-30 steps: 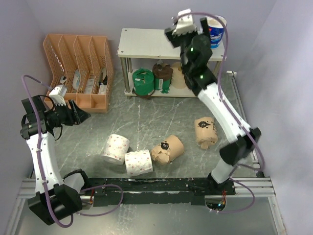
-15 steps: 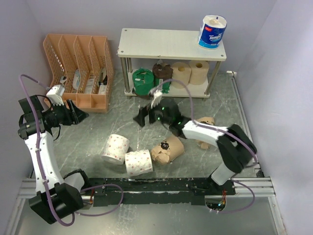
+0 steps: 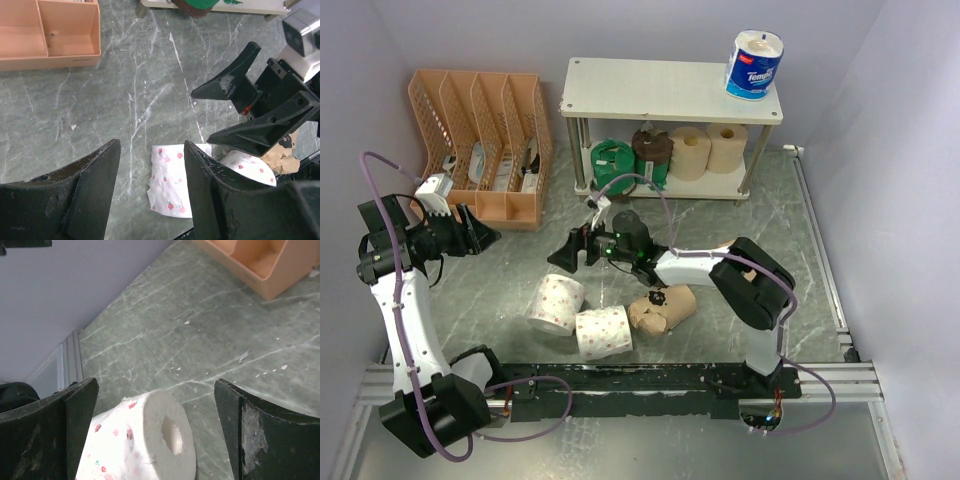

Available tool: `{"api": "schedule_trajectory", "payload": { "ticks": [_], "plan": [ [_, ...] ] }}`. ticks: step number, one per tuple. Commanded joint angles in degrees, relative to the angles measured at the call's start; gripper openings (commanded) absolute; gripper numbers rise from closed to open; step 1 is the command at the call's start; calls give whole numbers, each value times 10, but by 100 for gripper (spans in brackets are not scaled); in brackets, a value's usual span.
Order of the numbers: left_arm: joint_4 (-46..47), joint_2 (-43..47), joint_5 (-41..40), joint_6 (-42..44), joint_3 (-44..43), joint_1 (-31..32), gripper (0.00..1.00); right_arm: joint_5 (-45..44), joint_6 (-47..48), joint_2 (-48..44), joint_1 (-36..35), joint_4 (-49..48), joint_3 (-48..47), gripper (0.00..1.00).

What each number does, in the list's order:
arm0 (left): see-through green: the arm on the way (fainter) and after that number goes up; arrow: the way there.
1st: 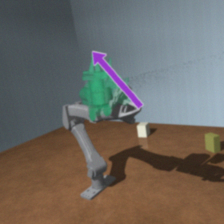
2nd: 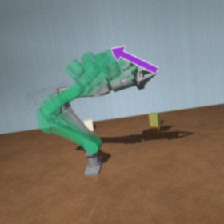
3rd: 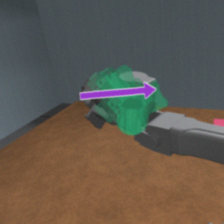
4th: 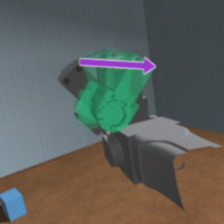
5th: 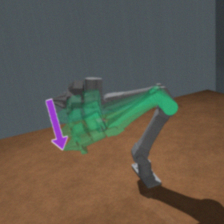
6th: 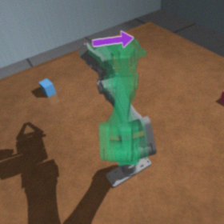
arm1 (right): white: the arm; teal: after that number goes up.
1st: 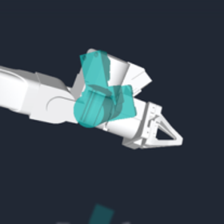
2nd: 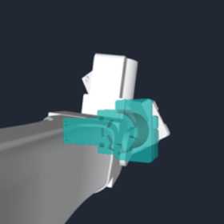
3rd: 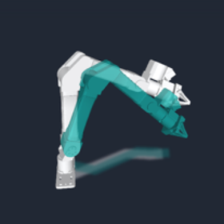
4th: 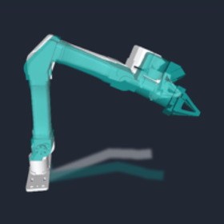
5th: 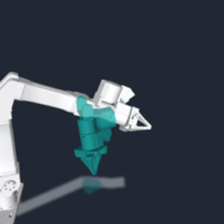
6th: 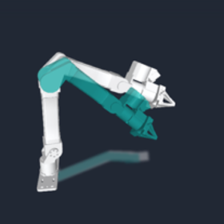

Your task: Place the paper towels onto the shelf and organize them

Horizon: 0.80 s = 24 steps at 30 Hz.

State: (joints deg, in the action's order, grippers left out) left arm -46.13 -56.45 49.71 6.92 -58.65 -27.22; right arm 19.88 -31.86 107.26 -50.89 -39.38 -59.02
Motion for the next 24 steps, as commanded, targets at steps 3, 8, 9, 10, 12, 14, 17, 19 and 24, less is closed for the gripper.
{"api": "schedule_trajectory", "payload": {
  "ticks": [3,8,9,10,12,14,17,19,24],
  "plan": [
    [-3,7,17,12,3,-6,64,13,-28,37,-18,-41,-6,100],
    [-5,8,33,18,4,-6,65,30,-48,50,-22,-62,0,100],
    [-6,8,34,18,4,-6,65,32,-49,52,-23,-61,0,100],
    [-6,7,33,18,4,-7,65,33,-50,53,-25,-60,0,100],
    [-5,7,31,16,4,-7,65,35,-53,55,-29,-60,2,100],
    [-5,8,32,16,5,-6,65,32,-53,54,-35,-62,9,100],
    [-6,8,32,17,4,-7,65,16,-40,52,-45,-46,13,100],
    [-6,8,32,17,5,-7,65,3,-24,53,-52,-19,11,100],
    [-9,9,36,18,5,-7,65,-37,6,59,-72,42,-4,95]
  ]
}}
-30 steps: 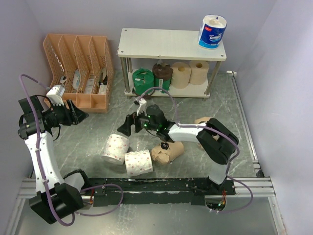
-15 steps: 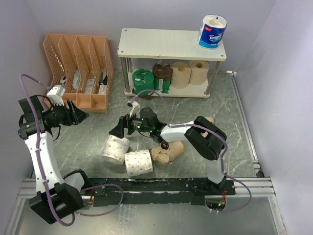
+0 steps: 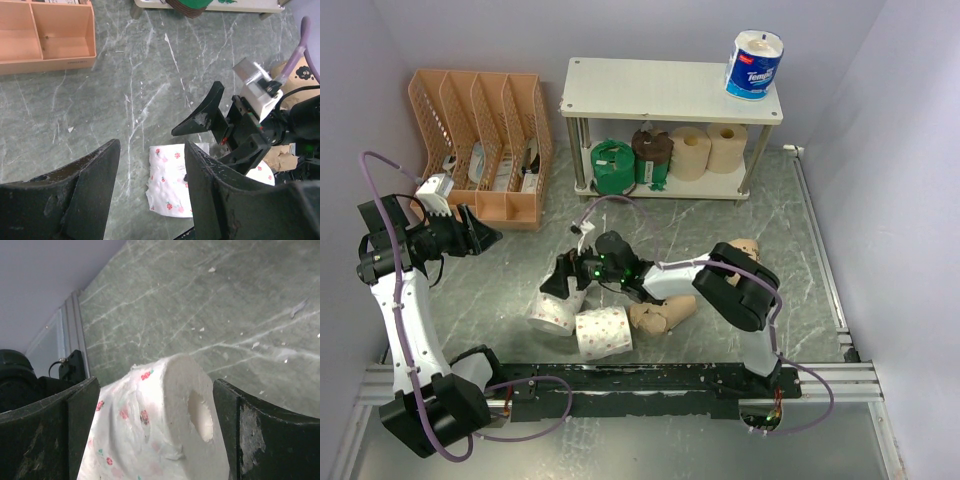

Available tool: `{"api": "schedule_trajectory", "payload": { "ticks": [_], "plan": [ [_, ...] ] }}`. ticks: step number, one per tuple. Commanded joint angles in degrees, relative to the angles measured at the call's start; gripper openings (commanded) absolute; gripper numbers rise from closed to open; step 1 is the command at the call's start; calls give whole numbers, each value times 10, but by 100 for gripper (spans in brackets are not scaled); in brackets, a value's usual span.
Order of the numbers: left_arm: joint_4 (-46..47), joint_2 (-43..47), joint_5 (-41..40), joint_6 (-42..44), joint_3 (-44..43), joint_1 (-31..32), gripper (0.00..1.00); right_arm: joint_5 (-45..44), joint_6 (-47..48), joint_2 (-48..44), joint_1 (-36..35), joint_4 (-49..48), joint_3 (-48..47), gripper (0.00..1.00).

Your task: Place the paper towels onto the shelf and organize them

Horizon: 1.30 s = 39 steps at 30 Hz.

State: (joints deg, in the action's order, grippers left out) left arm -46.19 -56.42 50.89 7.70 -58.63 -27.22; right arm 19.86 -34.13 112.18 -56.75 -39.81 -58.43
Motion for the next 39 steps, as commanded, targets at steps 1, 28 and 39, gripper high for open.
{"api": "schedule_trajectory", "payload": {
  "ticks": [1,28,39],
  "plan": [
    [-10,8,26,11,5,-7,65,-43,29,12,-16,58,-16,93],
    [-12,9,40,10,11,-7,65,-297,308,-256,-45,535,-312,0],
    [-2,3,31,-1,12,-7,62,-515,719,-295,-43,498,-446,0]
  ]
}}
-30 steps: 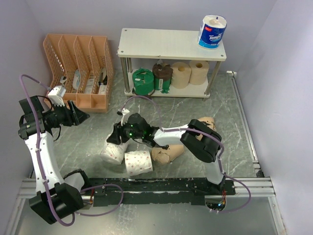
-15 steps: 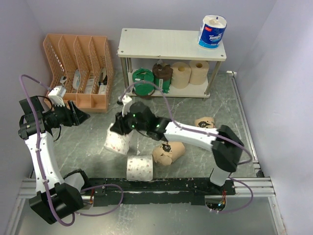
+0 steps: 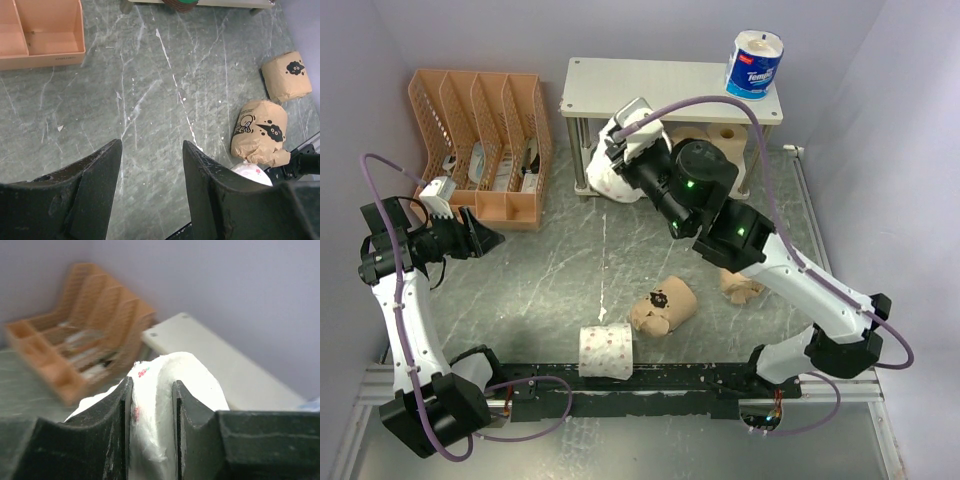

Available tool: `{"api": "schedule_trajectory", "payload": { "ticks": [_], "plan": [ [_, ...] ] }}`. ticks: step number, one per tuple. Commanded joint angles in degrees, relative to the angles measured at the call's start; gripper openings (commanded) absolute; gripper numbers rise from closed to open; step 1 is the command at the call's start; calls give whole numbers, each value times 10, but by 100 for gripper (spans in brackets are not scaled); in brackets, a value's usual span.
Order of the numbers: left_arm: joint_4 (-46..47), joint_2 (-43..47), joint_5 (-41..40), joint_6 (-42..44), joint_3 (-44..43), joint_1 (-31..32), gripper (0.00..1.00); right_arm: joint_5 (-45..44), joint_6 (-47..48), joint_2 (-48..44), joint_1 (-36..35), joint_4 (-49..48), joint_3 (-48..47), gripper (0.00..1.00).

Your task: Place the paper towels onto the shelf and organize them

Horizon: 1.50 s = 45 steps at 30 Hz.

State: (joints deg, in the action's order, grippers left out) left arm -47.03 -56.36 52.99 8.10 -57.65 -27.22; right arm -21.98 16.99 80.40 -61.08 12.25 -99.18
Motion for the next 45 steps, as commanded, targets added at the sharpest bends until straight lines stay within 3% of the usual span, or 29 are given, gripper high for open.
{"api": "schedule_trajectory", "payload": {
  "ticks": [1,5,14,20,26,38,40,45],
  "plan": [
    [9,1,8,-8,2,-7,62,-113,243,38,7,-25,-58,0],
    [25,-1,1,-25,5,-7,61,-98,313,104,71,-19,-137,0],
    [46,12,-13,-60,18,-6,61,-33,348,230,220,-16,-291,0],
    [61,19,-4,-71,23,-7,60,-19,375,284,262,-134,-291,0],
    [56,26,-2,-67,22,-6,60,5,309,315,303,-149,-310,0],
    [54,31,3,-63,21,-7,60,-32,302,350,321,-196,-293,0],
    [55,31,4,-63,21,-7,60,-36,297,350,325,-204,-294,21],
    [54,31,6,-60,22,-7,60,-37,297,361,325,-208,-287,24]
  ]
}}
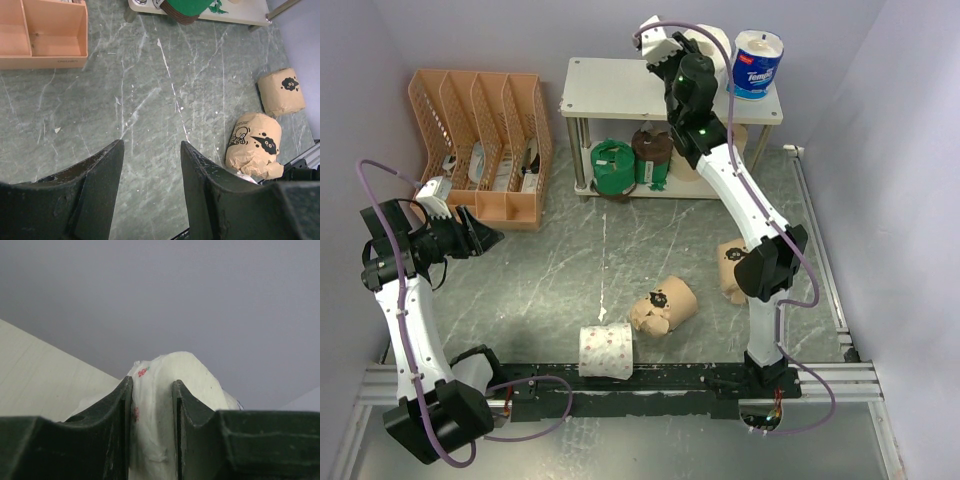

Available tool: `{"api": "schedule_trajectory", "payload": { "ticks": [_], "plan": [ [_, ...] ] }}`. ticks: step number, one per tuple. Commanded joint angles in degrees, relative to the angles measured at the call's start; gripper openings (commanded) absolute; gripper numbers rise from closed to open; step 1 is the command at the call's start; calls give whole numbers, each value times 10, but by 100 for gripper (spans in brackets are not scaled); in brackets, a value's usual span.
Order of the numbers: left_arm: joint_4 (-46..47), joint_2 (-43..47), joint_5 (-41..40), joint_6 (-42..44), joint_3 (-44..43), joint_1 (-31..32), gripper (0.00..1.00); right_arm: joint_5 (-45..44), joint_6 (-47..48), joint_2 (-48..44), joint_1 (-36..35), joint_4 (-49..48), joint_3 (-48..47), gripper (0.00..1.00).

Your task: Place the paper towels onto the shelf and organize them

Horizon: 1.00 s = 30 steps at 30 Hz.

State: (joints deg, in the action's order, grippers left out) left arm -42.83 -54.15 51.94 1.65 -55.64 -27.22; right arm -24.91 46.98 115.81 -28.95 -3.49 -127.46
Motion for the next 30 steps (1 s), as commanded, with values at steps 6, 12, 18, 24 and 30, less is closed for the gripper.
{"api": "schedule_trajectory", "payload": {
  "ticks": [6,12,18,24,30],
  "plan": [
    [19,9,19,2,5,-7,61,-8,-1,10,21,-72,7,78],
    [17,8,18,3,4,-9,62,-8,-15,2,14,-93,-7,100],
    [16,7,18,4,4,-17,61,-60,67,-88,-105,-204,109,100],
    [7,14,42,23,0,-38,64,5,-427,-323,-240,21,405,100],
    [-90,4,89,125,-31,-51,65,62,-789,-553,-272,10,798,100]
  ]
}}
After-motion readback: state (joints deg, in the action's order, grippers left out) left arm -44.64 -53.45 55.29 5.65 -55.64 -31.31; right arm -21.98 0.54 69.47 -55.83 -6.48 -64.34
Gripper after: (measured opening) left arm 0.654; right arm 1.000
